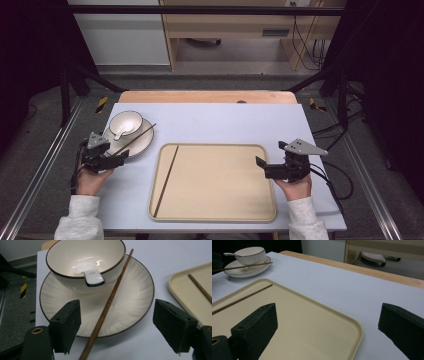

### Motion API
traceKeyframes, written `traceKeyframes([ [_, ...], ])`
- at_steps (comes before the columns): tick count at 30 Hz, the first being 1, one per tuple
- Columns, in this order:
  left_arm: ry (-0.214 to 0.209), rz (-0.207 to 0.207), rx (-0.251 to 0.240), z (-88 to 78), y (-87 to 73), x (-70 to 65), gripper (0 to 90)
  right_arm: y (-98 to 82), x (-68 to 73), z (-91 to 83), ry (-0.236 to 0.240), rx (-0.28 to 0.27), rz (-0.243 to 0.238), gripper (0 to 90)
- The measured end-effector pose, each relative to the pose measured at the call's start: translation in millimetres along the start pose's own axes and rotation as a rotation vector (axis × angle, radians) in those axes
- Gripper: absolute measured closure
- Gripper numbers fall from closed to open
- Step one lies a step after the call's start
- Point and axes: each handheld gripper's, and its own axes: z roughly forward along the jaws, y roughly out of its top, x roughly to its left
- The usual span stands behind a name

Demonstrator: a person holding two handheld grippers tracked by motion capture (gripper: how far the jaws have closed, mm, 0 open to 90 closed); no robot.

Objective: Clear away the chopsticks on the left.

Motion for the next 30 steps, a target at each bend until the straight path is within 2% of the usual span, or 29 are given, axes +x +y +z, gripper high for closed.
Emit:
traceKeyframes([
  [2, -0.006, -0.003, 0.009, 5.7, -0.3, 3.4, 25.8, -0.3, 0.5, 1.0, 0.001, 0.004, 0.000, 2.6],
  [6, 0.013, 0.017, 0.043, 16.6, -1.2, 4.3, 32.3, -0.9, 0.4, 2.6, 0.001, 0.011, -0.005, 2.6],
  [13, 0.008, 0.022, 0.050, 27.9, -1.9, 6.2, 45.5, -1.5, 0.7, 3.9, 0.001, 0.020, -0.008, 2.6],
  [30, -0.016, 0.041, 0.097, 34.4, -1.9, 9.0, 74.2, -2.4, 2.0, 6.4, 0.004, 0.027, -0.007, 2.5],
])
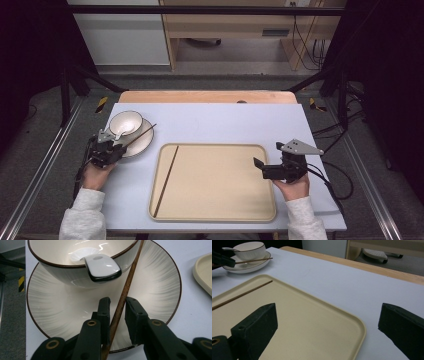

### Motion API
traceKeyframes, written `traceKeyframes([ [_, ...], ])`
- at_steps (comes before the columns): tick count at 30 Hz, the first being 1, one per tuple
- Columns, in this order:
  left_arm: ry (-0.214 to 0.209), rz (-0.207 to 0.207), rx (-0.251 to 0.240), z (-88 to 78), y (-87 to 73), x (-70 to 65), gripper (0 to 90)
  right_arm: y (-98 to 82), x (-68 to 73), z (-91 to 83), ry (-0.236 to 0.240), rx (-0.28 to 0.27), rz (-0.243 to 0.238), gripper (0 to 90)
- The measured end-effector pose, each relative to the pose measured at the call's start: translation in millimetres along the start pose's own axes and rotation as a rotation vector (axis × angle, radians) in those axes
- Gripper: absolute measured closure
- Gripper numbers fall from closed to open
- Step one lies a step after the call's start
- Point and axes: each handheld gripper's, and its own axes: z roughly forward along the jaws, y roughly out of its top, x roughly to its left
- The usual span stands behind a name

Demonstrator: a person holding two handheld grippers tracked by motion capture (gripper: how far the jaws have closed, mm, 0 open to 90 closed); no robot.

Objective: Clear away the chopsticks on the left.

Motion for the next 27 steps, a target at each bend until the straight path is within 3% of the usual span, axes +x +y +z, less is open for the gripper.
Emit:
traceKeyframes([
  [20, -0.025, 0.079, 0.039, -1.6, 6.3, -13.7, 83.6, 1.9, -1.7, -5.4, -0.001, -0.016, 0.008, 2.5],
  [27, -0.031, 0.062, 0.027, -7.2, 8.6, -16.2, 83.7, 2.6, -2.4, -7.7, -0.003, -0.022, 0.008, 2.5],
])
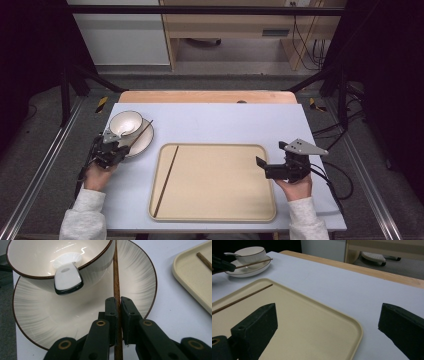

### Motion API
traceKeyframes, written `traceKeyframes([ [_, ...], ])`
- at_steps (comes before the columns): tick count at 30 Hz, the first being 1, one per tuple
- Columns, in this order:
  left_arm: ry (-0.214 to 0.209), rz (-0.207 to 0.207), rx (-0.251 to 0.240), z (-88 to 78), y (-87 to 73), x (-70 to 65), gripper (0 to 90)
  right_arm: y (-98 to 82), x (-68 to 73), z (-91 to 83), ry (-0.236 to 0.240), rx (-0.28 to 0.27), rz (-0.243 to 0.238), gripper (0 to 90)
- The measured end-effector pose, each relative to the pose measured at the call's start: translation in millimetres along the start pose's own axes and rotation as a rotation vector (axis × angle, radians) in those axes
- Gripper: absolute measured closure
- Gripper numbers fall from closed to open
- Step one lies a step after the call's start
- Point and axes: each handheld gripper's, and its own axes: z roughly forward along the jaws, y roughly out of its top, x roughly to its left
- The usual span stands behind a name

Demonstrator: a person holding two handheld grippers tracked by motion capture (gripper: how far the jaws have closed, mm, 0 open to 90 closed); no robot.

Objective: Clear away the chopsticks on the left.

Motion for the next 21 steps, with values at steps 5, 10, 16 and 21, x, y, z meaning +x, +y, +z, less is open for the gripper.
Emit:
traceKeyframes([
  [5, -0.004, 0.005, -0.017, -7.0, 2.6, -6.3, 83.8, 0.7, -0.6, -2.3, -0.002, -0.007, 0.001, 2.5],
  [10, -0.008, 0.012, -0.039, -16.7, 6.9, -14.7, 83.7, 1.5, -1.3, -4.7, -0.004, -0.016, 0.003, 2.5],
  [16, -0.004, 0.011, -0.073, -30.4, 10.7, -31.1, 83.7, 2.4, -2.3, -7.6, -0.006, -0.026, 0.005, 2.5],
  [21, 0.001, -0.019, -0.097, -39.3, 10.3, -43.6, 83.7, 2.7, -2.6, -8.7, -0.008, -0.027, 0.008, 2.5],
])
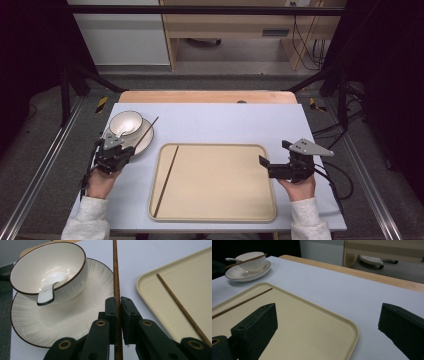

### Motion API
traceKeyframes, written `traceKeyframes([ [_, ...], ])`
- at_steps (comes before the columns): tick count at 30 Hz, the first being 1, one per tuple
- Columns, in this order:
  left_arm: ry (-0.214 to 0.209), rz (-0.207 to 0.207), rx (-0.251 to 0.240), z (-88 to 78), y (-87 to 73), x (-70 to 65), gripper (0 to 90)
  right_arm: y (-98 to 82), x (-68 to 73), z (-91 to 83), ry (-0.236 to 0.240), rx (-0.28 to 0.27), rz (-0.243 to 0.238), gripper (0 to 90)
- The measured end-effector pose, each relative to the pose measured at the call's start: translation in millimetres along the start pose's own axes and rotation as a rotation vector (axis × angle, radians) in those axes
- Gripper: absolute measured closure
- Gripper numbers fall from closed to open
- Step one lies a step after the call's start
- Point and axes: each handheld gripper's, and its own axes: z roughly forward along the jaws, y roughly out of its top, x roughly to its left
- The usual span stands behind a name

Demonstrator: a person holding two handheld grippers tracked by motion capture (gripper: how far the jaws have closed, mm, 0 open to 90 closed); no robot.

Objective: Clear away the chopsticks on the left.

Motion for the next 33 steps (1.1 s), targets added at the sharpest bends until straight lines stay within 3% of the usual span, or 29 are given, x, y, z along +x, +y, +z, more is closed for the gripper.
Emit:
traceKeyframes([
  [7, 0.023, -0.009, -0.031, -10.5, 0.0, -21.2, 83.7, 0.0, -0.2, -0.3, 0.000, 0.001, -0.001, 2.6],
  [12, 0.016, -0.025, -0.064, -14.2, 1.5, -34.9, 83.7, -0.1, -0.2, -0.3, -0.001, 0.002, 0.000, 2.5],
  [18, 0.024, -0.048, -0.092, -16.3, 1.7, -60.2, 83.7, -0.4, 0.4, 0.4, -0.001, 0.002, 0.001, 2.6],
  [24, 0.037, -0.116, -0.112, -17.6, -3.5, -76.1, 83.7, -0.3, 0.5, 0.1, 0.003, -0.001, 0.004, 2.5],
  [33, 0.060, -0.187, -0.137, -20.7, -11.5, -92.6, 83.7, 0.2, -0.5, -1.4, 0.006, -0.007, 0.003, 2.5],
])
